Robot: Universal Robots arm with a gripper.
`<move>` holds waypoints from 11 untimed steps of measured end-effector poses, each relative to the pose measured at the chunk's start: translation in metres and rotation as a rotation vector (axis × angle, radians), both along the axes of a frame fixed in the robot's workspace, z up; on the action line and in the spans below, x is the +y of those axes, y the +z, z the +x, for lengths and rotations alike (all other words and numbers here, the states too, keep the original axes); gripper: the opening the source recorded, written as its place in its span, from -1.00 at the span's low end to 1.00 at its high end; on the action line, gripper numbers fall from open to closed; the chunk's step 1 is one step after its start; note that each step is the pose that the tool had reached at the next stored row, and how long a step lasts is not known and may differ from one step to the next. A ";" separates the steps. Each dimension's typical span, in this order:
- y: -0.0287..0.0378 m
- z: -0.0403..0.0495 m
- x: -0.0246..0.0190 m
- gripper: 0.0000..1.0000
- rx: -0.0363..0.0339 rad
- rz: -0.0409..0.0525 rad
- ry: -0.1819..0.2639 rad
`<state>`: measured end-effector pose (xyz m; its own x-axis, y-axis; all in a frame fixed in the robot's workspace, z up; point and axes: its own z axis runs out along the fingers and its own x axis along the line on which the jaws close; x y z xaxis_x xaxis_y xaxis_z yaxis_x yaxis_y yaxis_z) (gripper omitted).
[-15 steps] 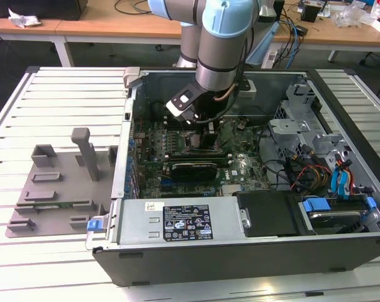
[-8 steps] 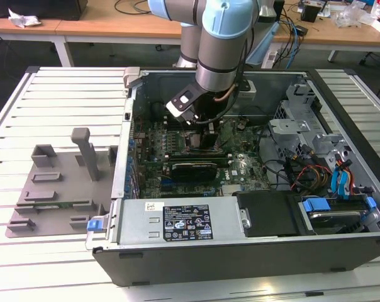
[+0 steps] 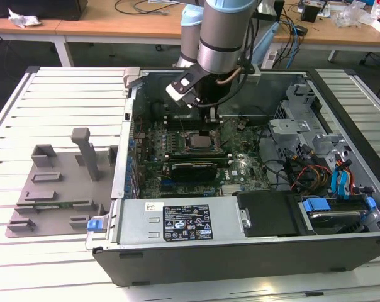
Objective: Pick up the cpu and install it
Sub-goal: 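Place the cpu into insertion slot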
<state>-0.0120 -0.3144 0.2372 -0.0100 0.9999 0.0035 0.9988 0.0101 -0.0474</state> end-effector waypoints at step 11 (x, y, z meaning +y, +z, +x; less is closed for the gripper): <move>0.0538 0.0000 0.0008 -0.79 -0.0001 0.0001 0.000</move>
<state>-0.0120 -0.3135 0.2910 -0.0100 0.9999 0.0036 0.9988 0.0101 -0.0473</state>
